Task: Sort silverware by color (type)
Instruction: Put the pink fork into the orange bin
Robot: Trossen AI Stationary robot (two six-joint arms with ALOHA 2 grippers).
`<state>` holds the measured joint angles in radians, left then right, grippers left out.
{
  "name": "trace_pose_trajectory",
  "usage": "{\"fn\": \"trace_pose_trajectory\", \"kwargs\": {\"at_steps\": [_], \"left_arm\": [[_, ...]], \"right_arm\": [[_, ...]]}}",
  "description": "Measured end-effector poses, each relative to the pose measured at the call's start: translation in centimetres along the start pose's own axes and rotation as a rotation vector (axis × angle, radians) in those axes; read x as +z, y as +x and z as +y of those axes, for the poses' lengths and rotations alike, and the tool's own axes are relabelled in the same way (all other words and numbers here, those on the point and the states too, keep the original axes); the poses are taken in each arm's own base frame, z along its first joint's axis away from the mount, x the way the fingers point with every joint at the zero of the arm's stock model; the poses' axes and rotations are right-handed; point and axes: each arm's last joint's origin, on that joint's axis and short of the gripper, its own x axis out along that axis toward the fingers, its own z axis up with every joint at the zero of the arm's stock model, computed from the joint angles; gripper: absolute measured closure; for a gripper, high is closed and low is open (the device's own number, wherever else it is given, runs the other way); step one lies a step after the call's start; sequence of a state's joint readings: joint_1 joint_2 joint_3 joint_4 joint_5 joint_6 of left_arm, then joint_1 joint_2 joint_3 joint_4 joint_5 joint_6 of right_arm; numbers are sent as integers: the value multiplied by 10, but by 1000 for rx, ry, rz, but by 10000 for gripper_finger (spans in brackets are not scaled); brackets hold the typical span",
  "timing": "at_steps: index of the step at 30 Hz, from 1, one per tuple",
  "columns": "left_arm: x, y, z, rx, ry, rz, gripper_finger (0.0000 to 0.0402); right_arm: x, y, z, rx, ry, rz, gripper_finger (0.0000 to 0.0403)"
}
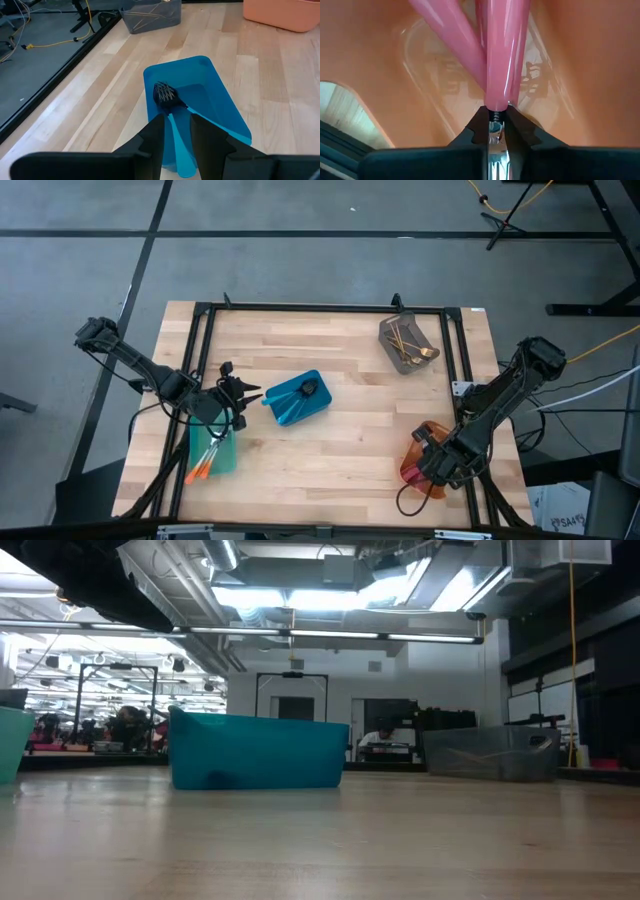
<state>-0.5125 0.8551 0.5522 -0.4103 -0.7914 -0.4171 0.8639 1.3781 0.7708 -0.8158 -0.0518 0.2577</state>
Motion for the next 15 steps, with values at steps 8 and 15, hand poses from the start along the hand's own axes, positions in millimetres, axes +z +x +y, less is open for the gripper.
{"fn": "trace_pose_trajectory", "kwargs": {"at_steps": [8, 15], "left_arm": [[0, 0, 0, 0, 0, 0, 316], [0, 0, 0, -1, 0, 0, 316]], "right_arm": [[1, 0, -2, -73, 135, -25, 302], [1, 0, -2, -75, 128, -24, 281]]}}
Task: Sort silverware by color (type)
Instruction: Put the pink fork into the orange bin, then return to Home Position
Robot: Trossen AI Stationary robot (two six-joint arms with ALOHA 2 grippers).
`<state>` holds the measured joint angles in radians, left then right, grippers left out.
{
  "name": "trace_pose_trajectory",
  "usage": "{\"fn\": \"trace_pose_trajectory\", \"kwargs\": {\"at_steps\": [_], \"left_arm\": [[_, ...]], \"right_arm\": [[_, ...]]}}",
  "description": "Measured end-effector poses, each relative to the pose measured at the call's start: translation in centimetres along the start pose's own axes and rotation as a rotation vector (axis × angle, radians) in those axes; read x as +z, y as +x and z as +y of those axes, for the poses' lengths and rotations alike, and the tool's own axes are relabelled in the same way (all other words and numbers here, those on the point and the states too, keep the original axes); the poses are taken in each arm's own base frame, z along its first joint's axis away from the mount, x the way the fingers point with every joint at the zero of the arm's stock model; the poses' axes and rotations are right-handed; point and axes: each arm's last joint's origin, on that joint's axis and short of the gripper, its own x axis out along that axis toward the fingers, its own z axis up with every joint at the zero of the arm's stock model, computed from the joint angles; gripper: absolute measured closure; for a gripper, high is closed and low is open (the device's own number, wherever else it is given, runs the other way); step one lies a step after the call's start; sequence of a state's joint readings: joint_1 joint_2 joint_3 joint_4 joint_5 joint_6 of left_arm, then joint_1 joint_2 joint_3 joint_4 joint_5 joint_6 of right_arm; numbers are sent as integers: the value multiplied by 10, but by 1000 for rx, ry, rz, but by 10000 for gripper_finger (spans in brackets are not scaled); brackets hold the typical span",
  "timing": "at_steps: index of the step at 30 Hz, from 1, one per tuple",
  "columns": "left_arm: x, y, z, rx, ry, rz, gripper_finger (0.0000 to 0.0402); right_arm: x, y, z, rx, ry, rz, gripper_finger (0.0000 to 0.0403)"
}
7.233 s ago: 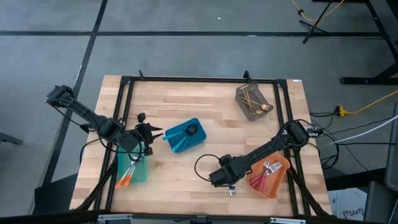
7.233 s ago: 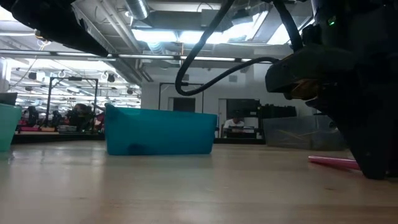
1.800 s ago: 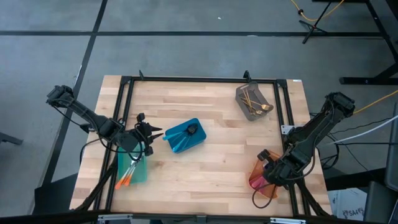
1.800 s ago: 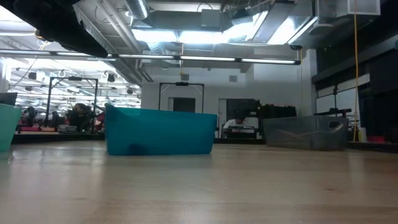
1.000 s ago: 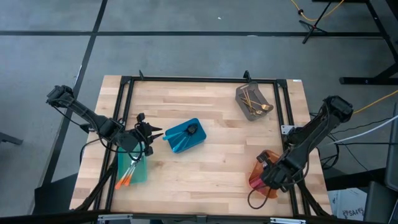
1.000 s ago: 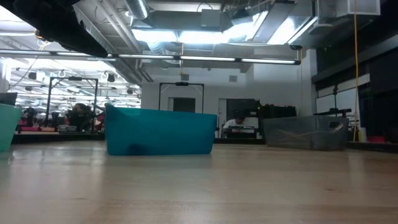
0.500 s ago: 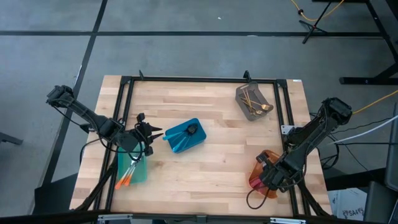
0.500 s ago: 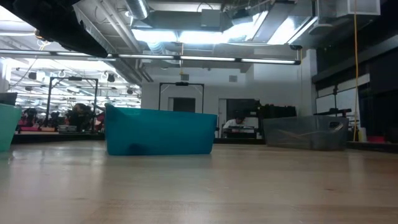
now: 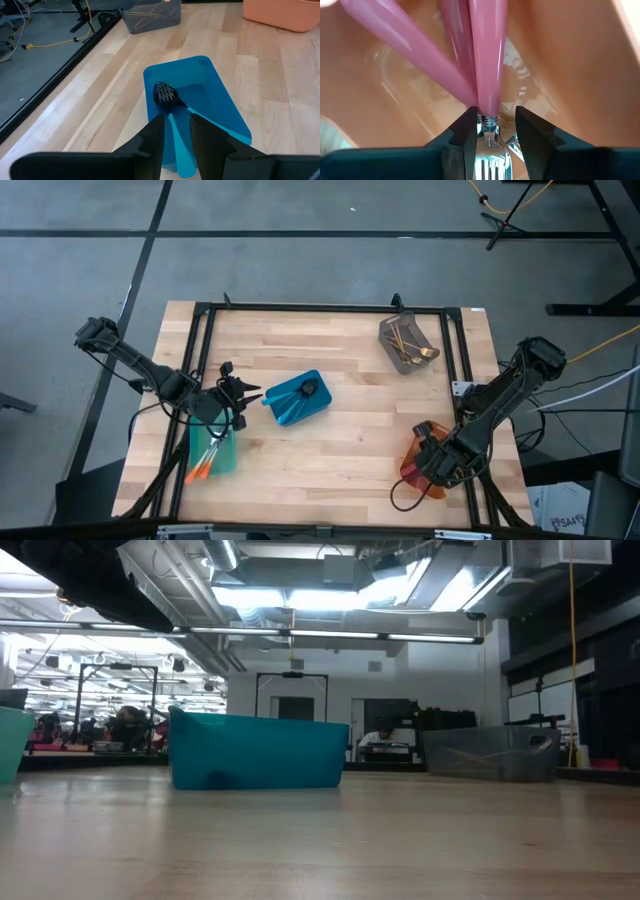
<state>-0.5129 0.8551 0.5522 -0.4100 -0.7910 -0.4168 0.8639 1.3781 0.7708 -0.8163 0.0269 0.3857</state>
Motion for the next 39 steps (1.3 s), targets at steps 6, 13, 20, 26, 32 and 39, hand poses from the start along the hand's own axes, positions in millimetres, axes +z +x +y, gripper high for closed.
{"fn": "trace_pose_trajectory", "kwargs": {"at_steps": [6, 13, 20, 26, 32, 39], "left_arm": [[0, 0, 0, 0, 1, 0, 316], [0, 0, 0, 0, 0, 0, 316], [0, 0, 0, 1, 1, 0, 316], [0, 0, 0, 0, 1, 0, 316], [0, 0, 0, 0, 1, 0, 316], [0, 0, 0, 0, 1, 0, 316]], "right_arm": [[0, 0, 0, 9, -2, 4, 297], [-1, 0, 2, 84, -25, 32, 318], [-3, -1, 2, 89, -25, 53, 325], [-6, -1, 0, 47, -24, 76, 326], [2, -17, 2, 40, -25, 79, 327], [10, -50, 2, -59, -30, 95, 327]]}}
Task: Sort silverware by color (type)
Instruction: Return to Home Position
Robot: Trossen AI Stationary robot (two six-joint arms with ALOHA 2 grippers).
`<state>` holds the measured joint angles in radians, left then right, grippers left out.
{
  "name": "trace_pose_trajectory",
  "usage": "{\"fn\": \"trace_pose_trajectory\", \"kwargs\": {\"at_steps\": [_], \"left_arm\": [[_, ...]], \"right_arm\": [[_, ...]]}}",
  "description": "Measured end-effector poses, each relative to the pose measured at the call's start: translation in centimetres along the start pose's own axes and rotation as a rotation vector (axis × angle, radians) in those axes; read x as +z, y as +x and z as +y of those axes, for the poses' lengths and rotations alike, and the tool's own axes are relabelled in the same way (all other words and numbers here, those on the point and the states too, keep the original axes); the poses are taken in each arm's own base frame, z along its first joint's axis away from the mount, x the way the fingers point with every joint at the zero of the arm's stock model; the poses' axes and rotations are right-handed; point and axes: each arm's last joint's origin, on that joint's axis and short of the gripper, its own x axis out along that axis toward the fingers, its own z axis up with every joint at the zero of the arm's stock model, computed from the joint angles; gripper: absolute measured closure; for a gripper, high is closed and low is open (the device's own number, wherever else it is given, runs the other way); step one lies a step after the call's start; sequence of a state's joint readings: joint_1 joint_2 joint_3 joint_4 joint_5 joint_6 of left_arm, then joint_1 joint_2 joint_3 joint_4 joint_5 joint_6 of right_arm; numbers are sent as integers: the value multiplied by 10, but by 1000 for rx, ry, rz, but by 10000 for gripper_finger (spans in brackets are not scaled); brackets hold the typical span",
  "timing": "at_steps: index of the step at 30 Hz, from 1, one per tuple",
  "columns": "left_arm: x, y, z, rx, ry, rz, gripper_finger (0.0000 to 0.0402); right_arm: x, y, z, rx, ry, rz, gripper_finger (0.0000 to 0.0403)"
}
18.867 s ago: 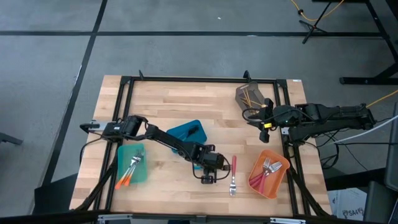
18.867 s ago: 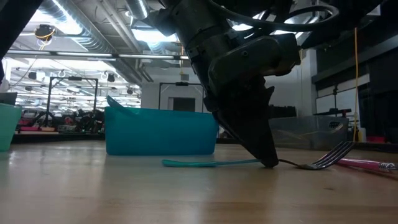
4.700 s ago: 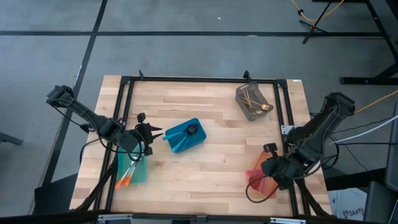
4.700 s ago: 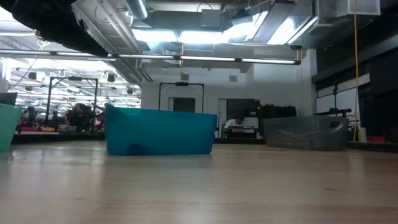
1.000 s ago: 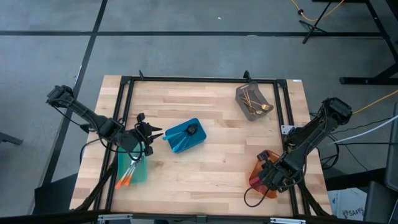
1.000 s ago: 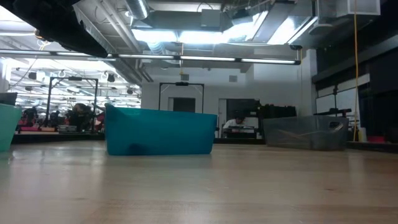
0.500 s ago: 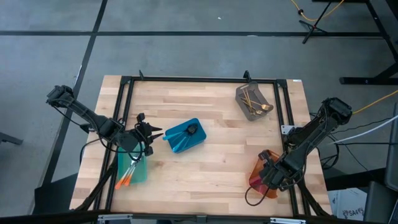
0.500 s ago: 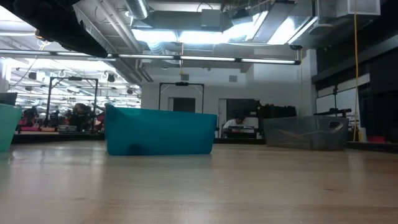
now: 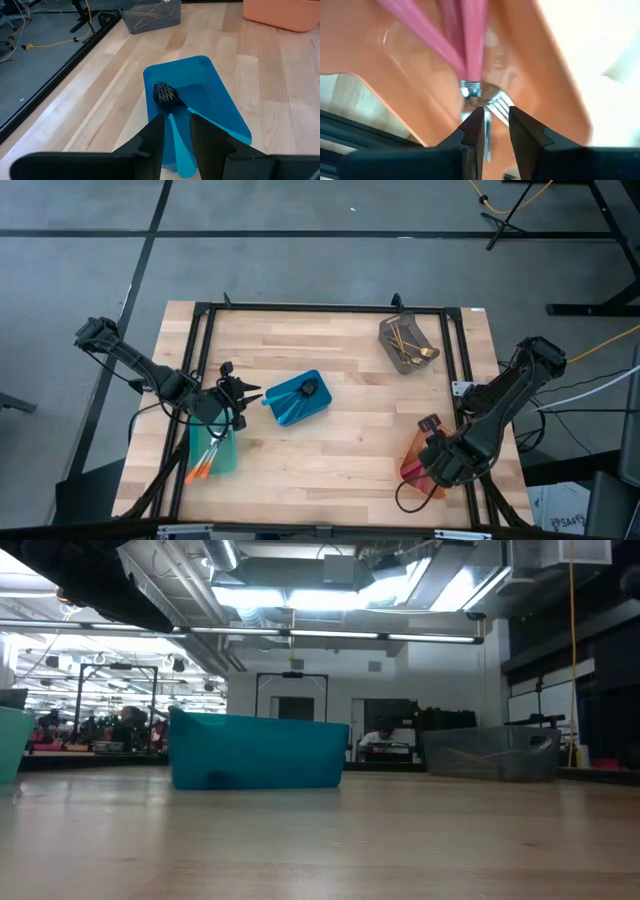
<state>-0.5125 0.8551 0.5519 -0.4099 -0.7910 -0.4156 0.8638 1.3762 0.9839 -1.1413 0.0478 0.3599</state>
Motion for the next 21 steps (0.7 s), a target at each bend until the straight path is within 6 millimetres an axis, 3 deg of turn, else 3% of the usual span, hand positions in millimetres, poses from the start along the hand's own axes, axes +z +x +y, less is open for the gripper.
{"fn": "trace_pose_trajectory", "kwargs": {"at_steps": [10, 15, 21], "left_arm": [[4, 0, -1, -14, -27, -29, 316], [19, -1, 2, -84, 0, -44, 316], [40, -6, 21, -105, 17, -92, 316]], "right_arm": [[16, -57, -11, -152, -13, -128, 327], [29, -91, -34, -211, 15, -227, 327], [36, -124, -68, -242, 30, -311, 327]]}}
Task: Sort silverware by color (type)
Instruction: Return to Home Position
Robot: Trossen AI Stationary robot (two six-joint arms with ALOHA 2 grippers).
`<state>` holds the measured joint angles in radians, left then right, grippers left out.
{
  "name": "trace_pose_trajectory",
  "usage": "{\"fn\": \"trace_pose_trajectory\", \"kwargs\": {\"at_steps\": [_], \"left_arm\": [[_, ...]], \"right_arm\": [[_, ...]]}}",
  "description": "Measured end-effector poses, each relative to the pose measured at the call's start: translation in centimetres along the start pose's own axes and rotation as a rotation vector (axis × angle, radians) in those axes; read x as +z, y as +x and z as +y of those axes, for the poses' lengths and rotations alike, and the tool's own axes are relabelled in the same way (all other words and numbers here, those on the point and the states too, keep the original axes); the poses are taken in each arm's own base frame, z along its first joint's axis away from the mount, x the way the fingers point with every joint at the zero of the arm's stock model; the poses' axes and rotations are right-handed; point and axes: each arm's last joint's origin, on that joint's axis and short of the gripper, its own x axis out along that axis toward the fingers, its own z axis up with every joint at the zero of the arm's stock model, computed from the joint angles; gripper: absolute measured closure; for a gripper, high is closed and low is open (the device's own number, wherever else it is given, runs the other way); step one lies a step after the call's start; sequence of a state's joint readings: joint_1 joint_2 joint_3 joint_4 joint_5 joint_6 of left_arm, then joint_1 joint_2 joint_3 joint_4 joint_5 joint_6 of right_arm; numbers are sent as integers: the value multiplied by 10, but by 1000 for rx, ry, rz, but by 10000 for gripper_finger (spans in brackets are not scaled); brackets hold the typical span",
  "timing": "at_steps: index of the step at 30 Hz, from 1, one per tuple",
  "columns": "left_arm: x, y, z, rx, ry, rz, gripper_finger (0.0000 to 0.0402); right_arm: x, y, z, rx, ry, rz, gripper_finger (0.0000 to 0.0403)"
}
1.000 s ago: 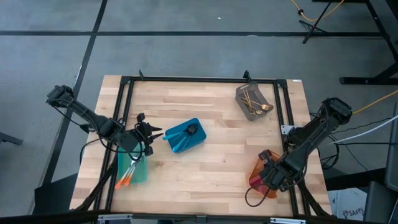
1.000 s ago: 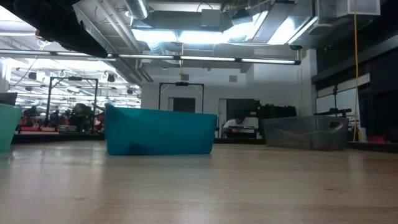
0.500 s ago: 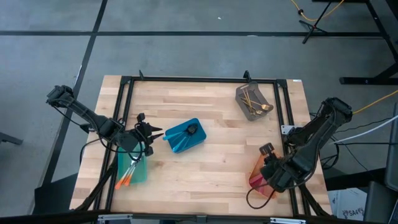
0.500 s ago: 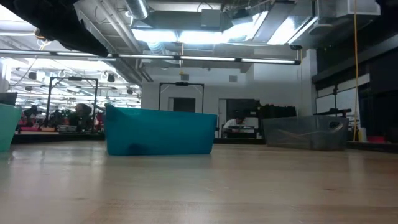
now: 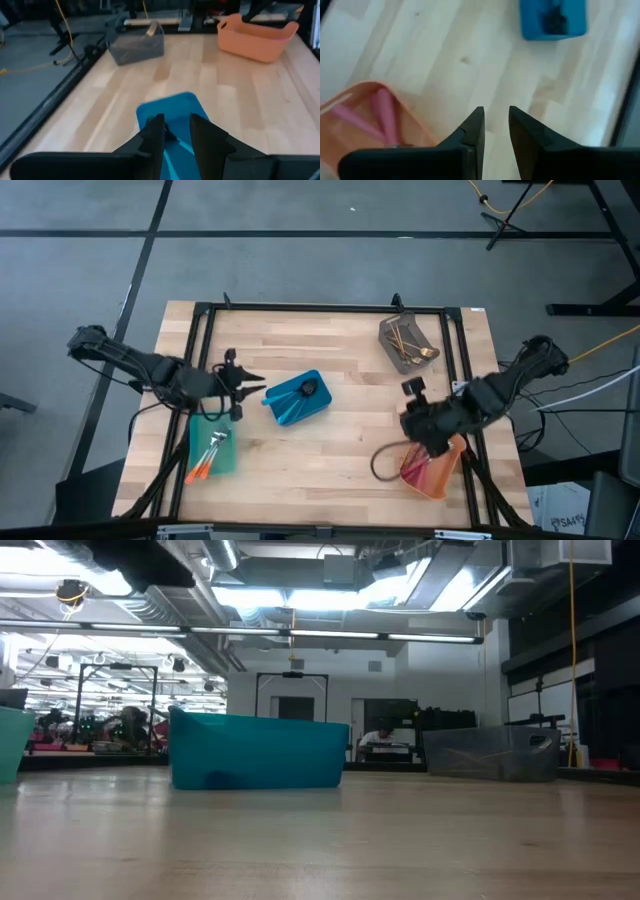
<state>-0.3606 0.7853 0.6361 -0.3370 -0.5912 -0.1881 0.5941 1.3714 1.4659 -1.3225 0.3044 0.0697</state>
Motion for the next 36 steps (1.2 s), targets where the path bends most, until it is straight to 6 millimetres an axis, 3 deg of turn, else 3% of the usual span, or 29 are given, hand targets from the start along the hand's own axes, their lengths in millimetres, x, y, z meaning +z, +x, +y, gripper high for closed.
{"fn": "trace_pose_trajectory", "kwargs": {"at_steps": [7, 14, 20, 31, 36], "left_arm": [[9, -26, 31, -21, -44, -96, 316], [0, -66, 58, -2, -86, -188, 316], [-16, -84, 69, -5, -94, -288, 316], [-57, -70, 66, 0, -84, -450, 316], [-65, -59, 62, -7, -39, -454, 316]], "right_arm": [[-19, -26, -42, -58, 106, -69, 327], [-48, -60, -69, -133, 198, -227, 327], [-63, -87, -85, -192, 205, -427, 327], [-70, -96, -92, -140, 219, -516, 327], [-71, -96, -92, -139, 219, -518, 327]]}}
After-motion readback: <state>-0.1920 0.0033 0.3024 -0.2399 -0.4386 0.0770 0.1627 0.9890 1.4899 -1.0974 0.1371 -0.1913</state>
